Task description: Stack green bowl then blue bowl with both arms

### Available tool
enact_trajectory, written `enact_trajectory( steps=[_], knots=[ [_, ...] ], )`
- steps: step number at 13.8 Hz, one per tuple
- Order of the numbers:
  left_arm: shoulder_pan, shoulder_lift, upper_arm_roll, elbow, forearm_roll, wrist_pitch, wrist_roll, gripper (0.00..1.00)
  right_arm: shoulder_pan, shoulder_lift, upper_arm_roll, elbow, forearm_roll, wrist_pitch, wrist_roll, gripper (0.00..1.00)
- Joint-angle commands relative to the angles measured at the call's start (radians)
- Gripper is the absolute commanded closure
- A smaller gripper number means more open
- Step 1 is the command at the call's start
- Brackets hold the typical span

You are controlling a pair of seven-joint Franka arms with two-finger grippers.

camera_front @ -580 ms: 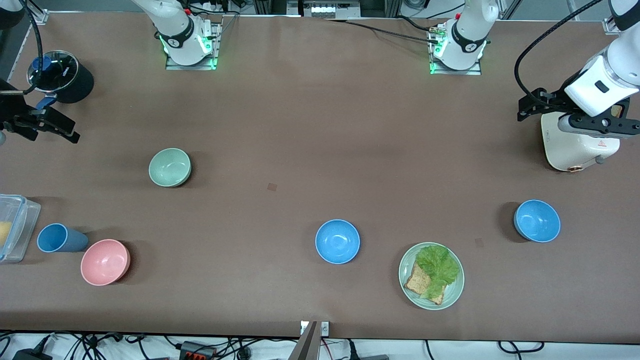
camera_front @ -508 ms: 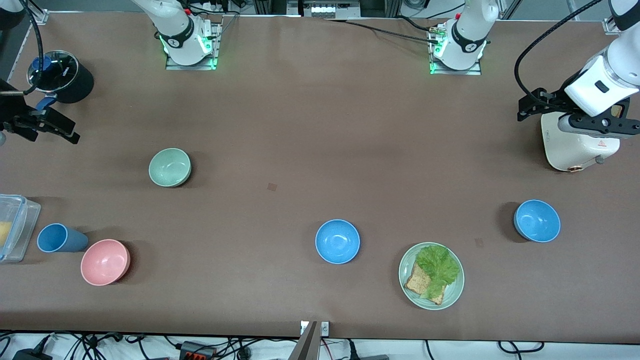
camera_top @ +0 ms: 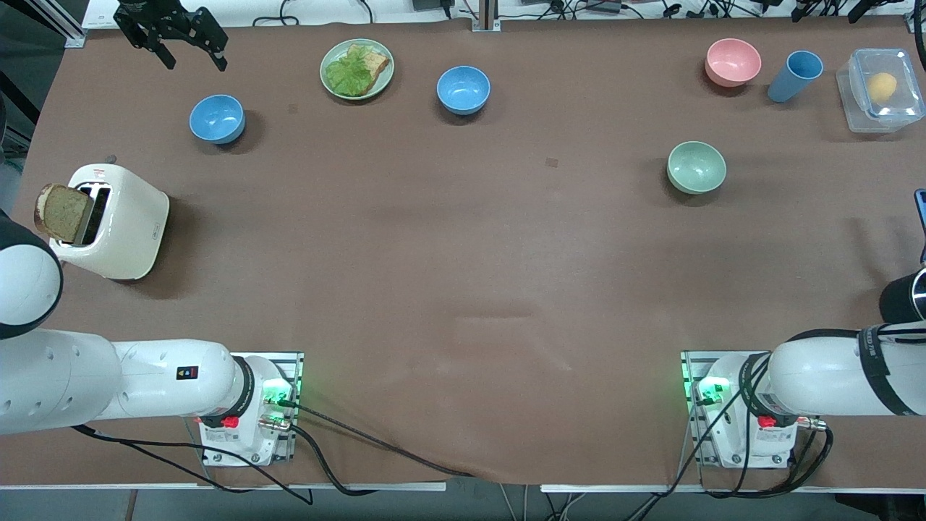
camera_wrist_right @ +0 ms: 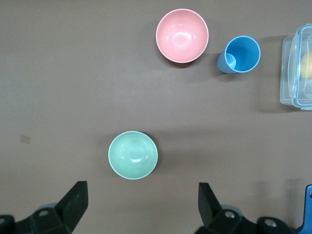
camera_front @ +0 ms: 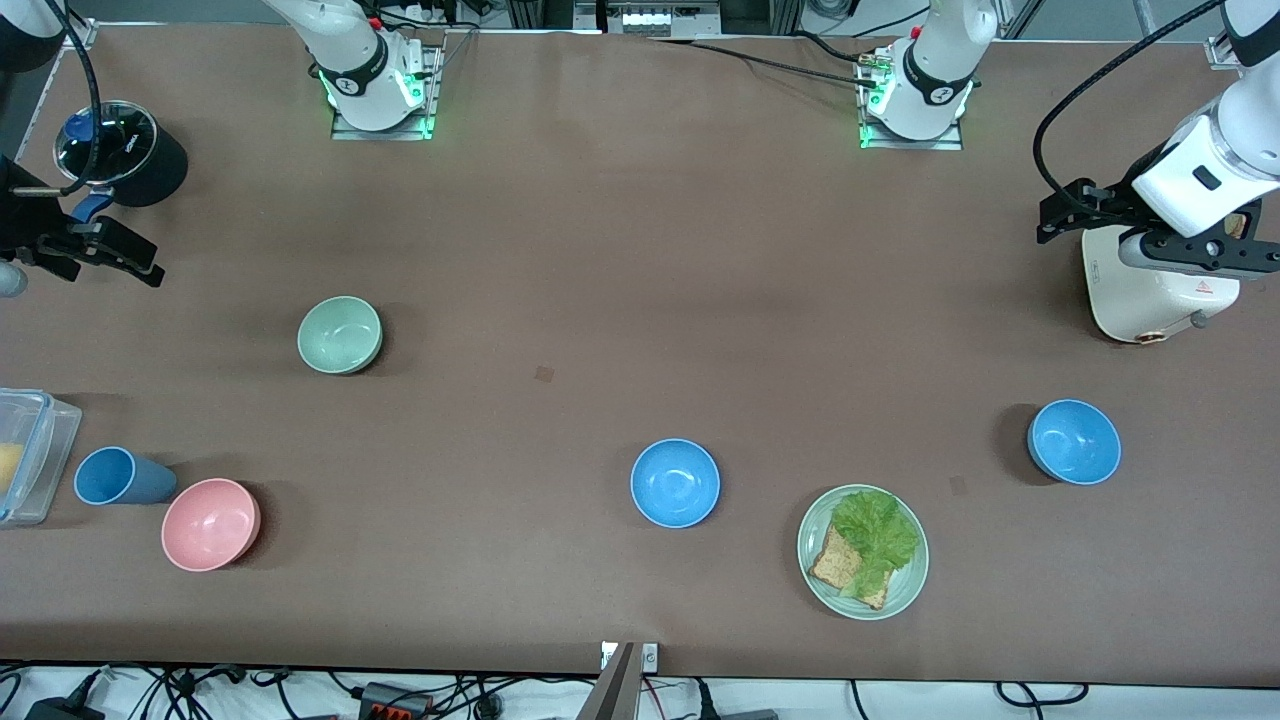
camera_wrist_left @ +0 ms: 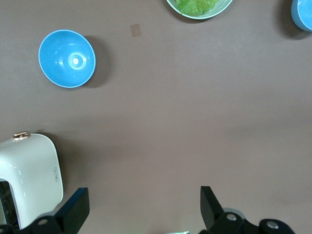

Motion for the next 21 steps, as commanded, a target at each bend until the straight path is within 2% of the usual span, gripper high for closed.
enact_trajectory(
  steps=[1,4,13,19,21],
  knots=[
    [-0.003,0.017,0.008,0.034,-0.023,-0.028,0.007,0.0,-0.001,-0.016,0.003,-0.026,-0.015,0.003,-0.002,0.0],
    [-0.003,0.017,0.008,0.034,-0.023,-0.029,0.006,0.0,-0.001,0.062,0.003,-0.022,-0.033,0.003,-0.001,0.0],
    [-0.004,0.017,0.008,0.034,-0.023,-0.028,0.006,0.0,0.026,0.44,0.005,-0.028,-0.035,0.055,0.005,0.0],
    [-0.004,0.017,0.008,0.035,-0.023,-0.029,0.006,0.0,-0.001,0.565,0.003,-0.037,-0.033,0.068,-0.005,0.0],
    [-0.004,0.017,0.008,0.035,-0.023,-0.029,0.006,0.0,-0.001,0.589,0.003,-0.04,-0.024,0.068,-0.005,0.28]
  ],
)
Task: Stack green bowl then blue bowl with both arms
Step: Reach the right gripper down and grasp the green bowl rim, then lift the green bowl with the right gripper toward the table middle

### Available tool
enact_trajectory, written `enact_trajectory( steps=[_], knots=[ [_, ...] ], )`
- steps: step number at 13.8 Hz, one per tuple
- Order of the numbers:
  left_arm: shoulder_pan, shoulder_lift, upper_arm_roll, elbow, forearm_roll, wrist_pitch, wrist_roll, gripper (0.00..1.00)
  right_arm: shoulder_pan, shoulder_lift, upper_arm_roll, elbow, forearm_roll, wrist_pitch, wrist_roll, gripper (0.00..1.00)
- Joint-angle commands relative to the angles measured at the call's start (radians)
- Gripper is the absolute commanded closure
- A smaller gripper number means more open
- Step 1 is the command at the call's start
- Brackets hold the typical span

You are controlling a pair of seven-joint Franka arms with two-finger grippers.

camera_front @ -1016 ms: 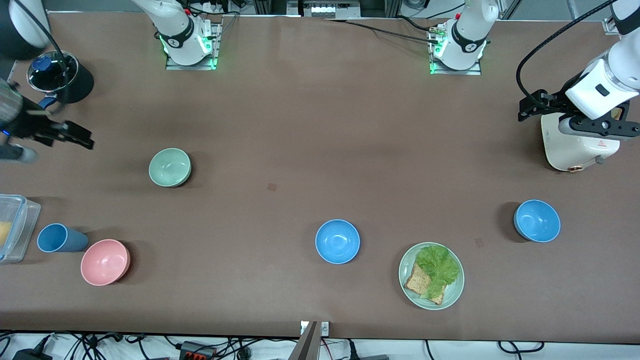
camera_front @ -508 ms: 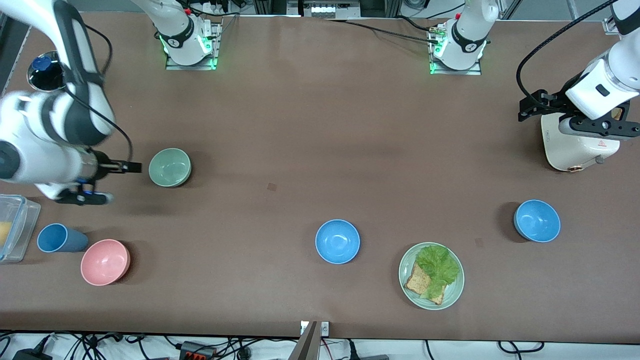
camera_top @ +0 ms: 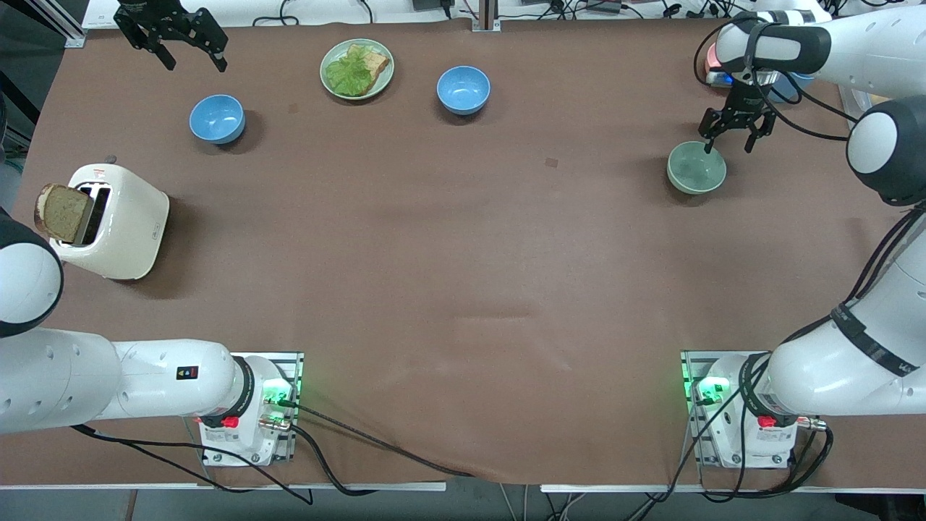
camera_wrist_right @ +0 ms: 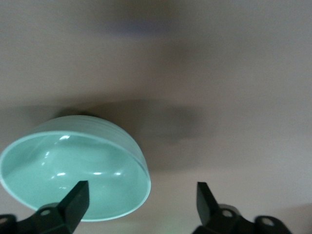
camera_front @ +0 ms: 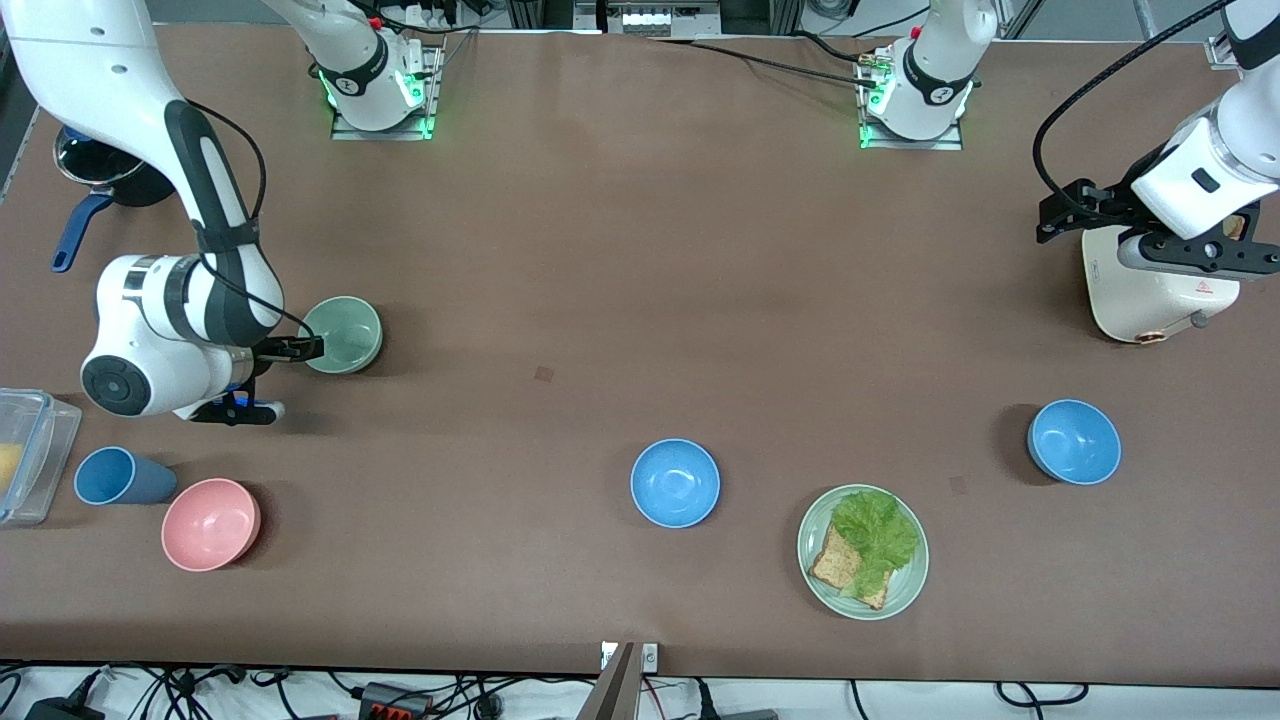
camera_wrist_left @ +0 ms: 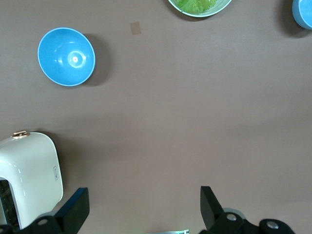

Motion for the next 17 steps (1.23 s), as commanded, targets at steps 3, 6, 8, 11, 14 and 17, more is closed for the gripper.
enact_trajectory(
  steps=[3,6,8,11,14,17],
  knots=[
    [-0.004,0.013,0.007,0.03,-0.023,-0.024,0.003,0.0,-0.014,0.02,0.007,-0.016,-0.004,-0.007,-0.005,0.46],
    [-0.003,0.02,0.007,0.03,-0.023,-0.024,-0.004,0.0,-0.017,0.022,0.007,-0.033,0.0,-0.008,-0.004,0.58],
    [-0.003,0.02,0.007,0.03,-0.021,-0.024,-0.004,0.0,-0.017,0.022,0.008,-0.034,0.003,-0.013,-0.001,0.71],
    [-0.001,0.02,0.009,0.03,-0.021,-0.025,-0.002,0.0,-0.022,0.023,0.008,-0.037,0.074,-0.007,-0.007,1.0],
    [0.007,0.02,0.007,0.03,-0.023,-0.025,-0.002,0.0,-0.011,0.02,0.03,-0.023,0.08,-0.004,-0.007,1.0],
    [0.008,0.021,0.009,0.03,-0.021,-0.025,-0.002,0.0,-0.008,0.008,0.114,0.022,0.08,-0.018,0.004,1.0]
  ],
)
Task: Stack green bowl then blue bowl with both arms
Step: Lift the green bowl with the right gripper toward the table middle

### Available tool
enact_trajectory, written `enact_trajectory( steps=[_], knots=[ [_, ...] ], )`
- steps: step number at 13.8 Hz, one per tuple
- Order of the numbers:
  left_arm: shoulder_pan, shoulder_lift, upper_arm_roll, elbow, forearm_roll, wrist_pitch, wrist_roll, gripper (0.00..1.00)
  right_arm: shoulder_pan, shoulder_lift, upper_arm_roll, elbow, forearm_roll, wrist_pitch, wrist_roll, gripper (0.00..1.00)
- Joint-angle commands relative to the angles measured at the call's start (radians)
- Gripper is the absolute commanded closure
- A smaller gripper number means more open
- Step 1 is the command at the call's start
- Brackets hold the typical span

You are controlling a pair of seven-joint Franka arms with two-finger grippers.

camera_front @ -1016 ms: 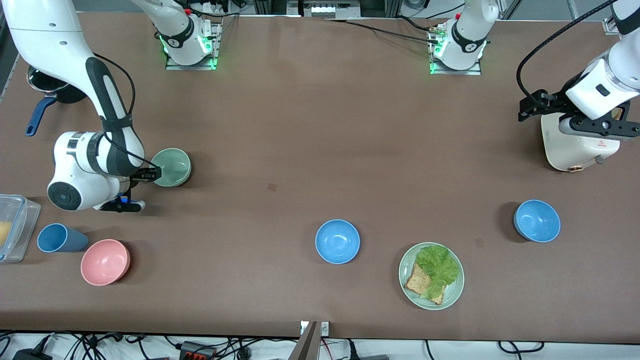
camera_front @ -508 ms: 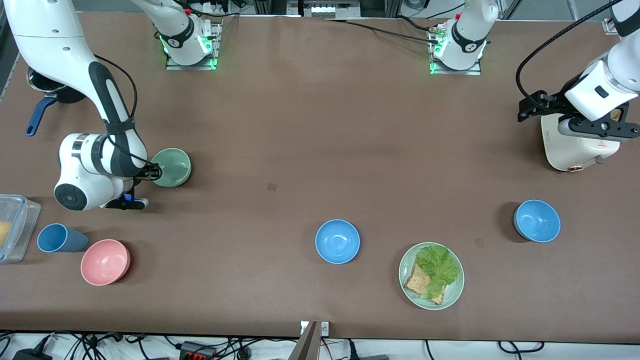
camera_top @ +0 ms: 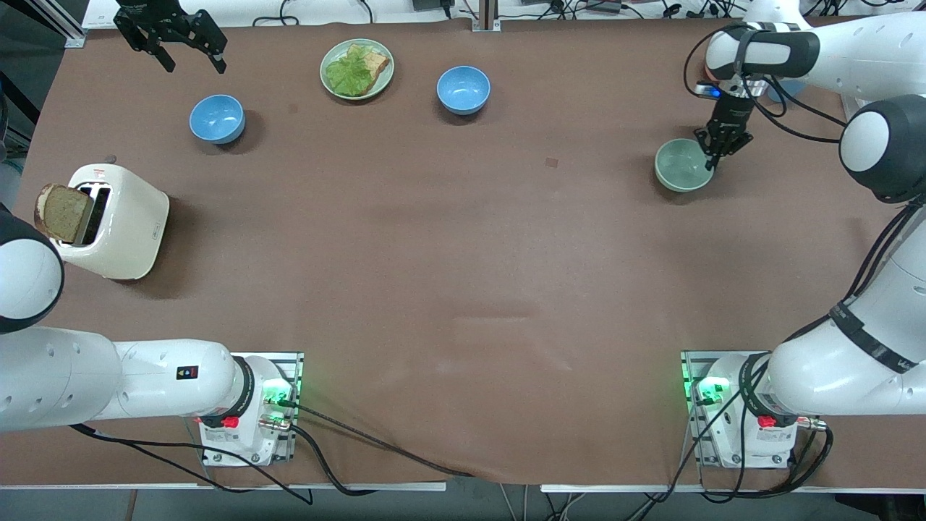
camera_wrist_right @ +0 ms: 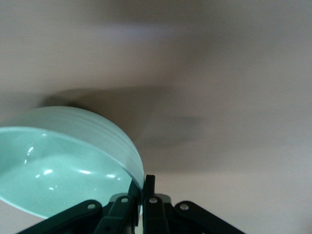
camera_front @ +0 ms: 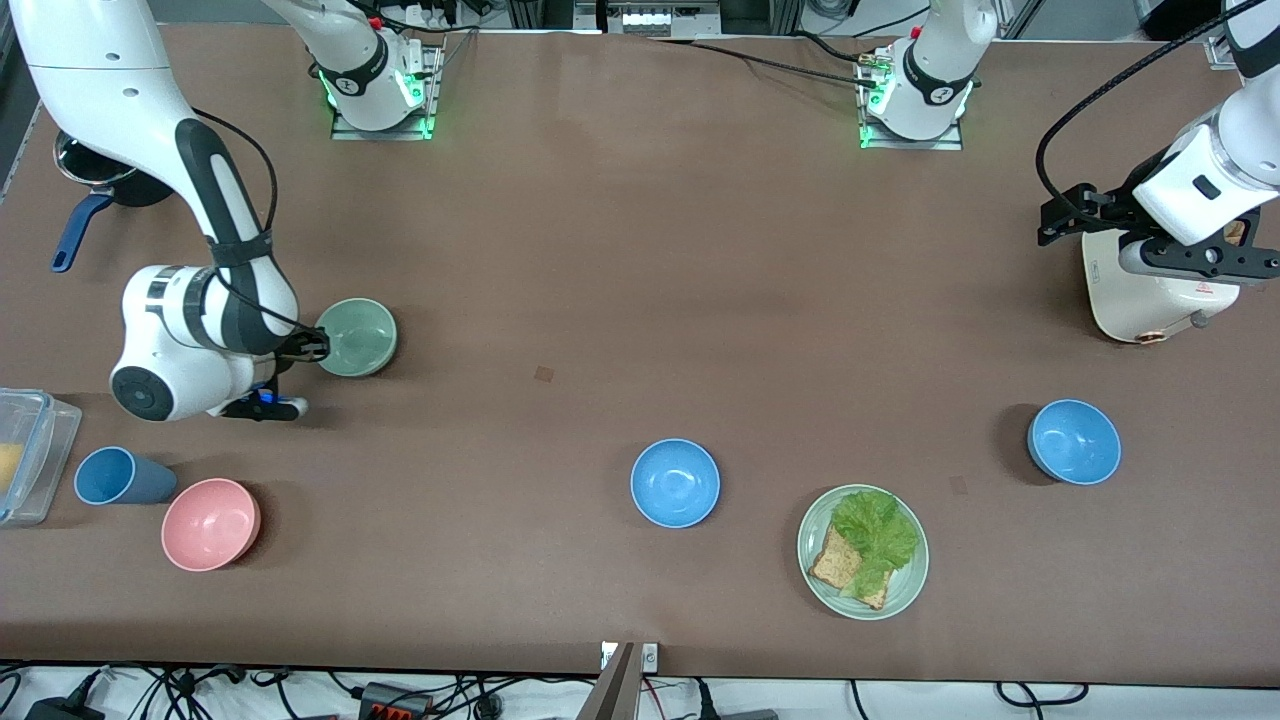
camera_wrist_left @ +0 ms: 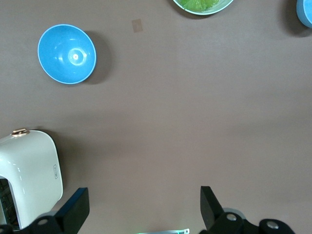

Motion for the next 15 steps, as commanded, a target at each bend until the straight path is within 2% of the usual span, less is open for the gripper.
enact_trajectory(
  steps=[1,2,4,6,11,12,15],
  knots=[
    [0.008,0.012,0.003,0.03,-0.021,-0.023,0.002,0.0,0.002,-0.021,0.097,0.052,0.013,-0.013,0.02,1.0],
    [0.008,0.012,0.004,0.03,-0.021,-0.023,0.0,0.0,0.015,-0.021,0.134,0.085,0.016,-0.023,0.024,1.0],
    [0.008,0.012,0.003,0.03,-0.021,-0.023,-0.001,0.0,0.062,-0.018,0.162,0.119,0.059,-0.032,0.101,1.0],
    [0.008,0.012,0.004,0.03,-0.021,-0.023,0.0,0.0,0.169,0.0,0.164,0.151,0.113,-0.021,0.168,1.0],
    [0.017,0.035,0.003,0.031,-0.021,-0.022,0.008,0.0,0.395,0.15,0.165,0.372,0.124,-0.004,0.504,1.0],
    [0.017,0.035,0.004,0.03,-0.021,-0.023,0.008,0.0,0.432,0.157,0.167,0.377,0.125,0.028,0.526,1.0],
    [0.031,0.065,0.004,0.031,-0.007,-0.023,0.008,0.0,0.478,0.181,0.165,0.377,0.222,0.063,0.541,1.0]
  ],
)
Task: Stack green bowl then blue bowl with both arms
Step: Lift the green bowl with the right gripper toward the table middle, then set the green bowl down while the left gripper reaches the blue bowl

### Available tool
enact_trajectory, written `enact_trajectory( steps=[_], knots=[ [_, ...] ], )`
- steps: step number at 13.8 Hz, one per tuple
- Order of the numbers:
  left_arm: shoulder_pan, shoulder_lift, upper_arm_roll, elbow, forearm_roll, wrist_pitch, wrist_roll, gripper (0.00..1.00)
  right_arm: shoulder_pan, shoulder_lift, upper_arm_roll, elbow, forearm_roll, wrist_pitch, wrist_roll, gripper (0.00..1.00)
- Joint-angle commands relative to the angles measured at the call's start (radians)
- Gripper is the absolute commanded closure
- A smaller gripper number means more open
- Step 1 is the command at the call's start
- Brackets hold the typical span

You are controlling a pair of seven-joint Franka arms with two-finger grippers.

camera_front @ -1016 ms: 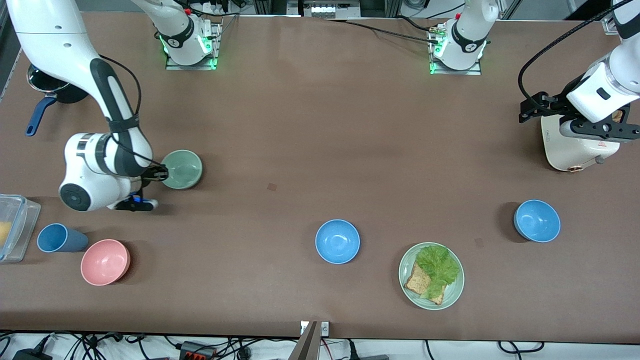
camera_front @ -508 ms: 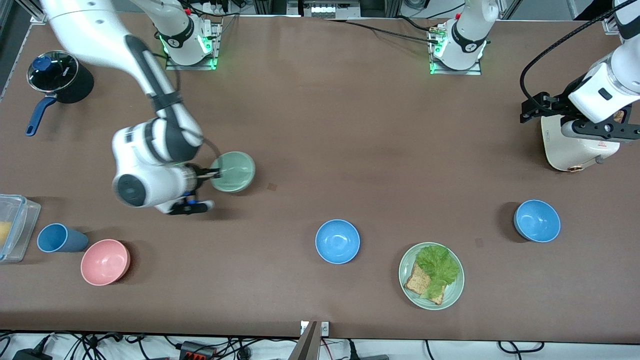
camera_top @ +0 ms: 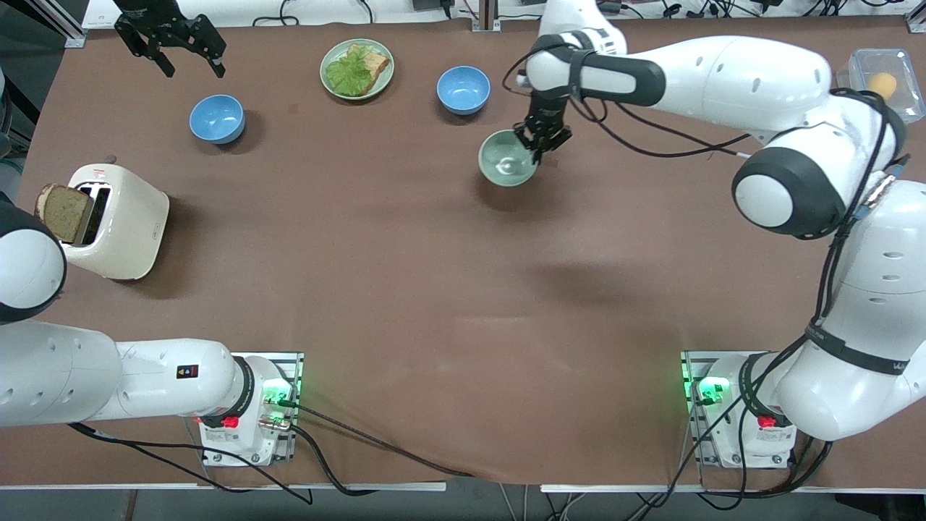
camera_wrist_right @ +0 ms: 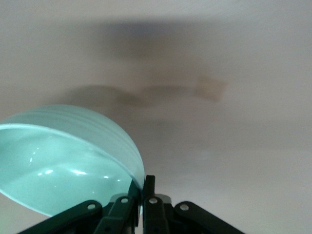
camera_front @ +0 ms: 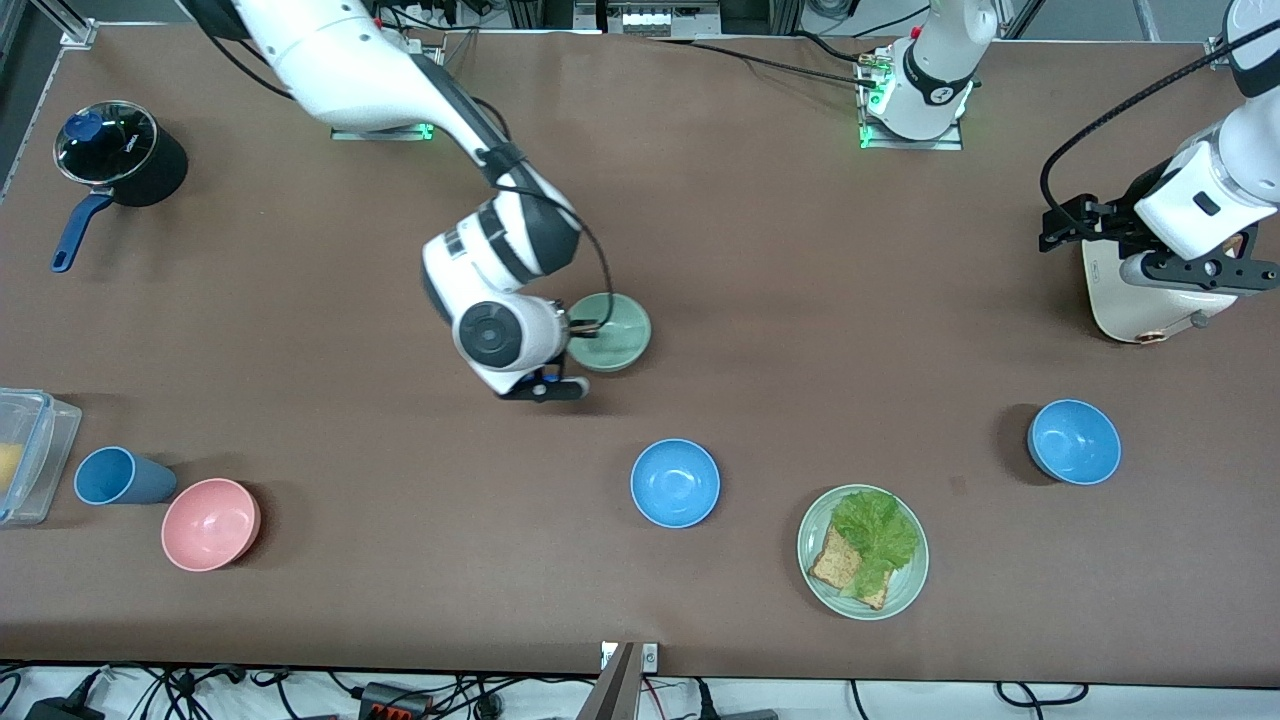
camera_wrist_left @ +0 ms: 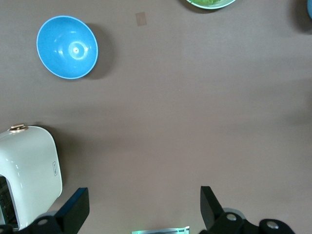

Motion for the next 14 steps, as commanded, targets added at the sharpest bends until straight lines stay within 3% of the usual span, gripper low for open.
enact_trajectory(
  steps=[1,4,8,10,12,14],
  knots=[
    [0.033,0.05,0.004,0.031,-0.006,-0.017,0.009,0.0,0.02,0.037,-0.007,0.035,0.067,0.016,0.017,1.0],
    [0.124,0.147,0.002,0.032,-0.004,0.029,0.013,0.0,0.056,0.066,-0.007,0.034,0.065,0.039,0.075,1.0],
    [0.168,0.314,0.002,0.029,0.04,0.282,0.199,0.0,0.073,0.069,-0.007,0.014,0.065,0.03,0.125,0.98],
    [0.2,0.386,0.002,0.031,0.042,0.378,0.284,0.0,0.073,0.063,-0.007,0.02,0.055,0.033,0.185,0.01],
    [0.222,0.452,0.004,0.04,0.04,0.486,0.388,0.0,0.071,0.031,-0.009,0.03,0.056,0.024,0.195,0.0],
    [0.239,0.538,0.002,0.112,0.045,0.509,0.433,0.0,0.053,-0.055,-0.019,0.038,0.048,0.016,0.19,0.0]
  ],
)
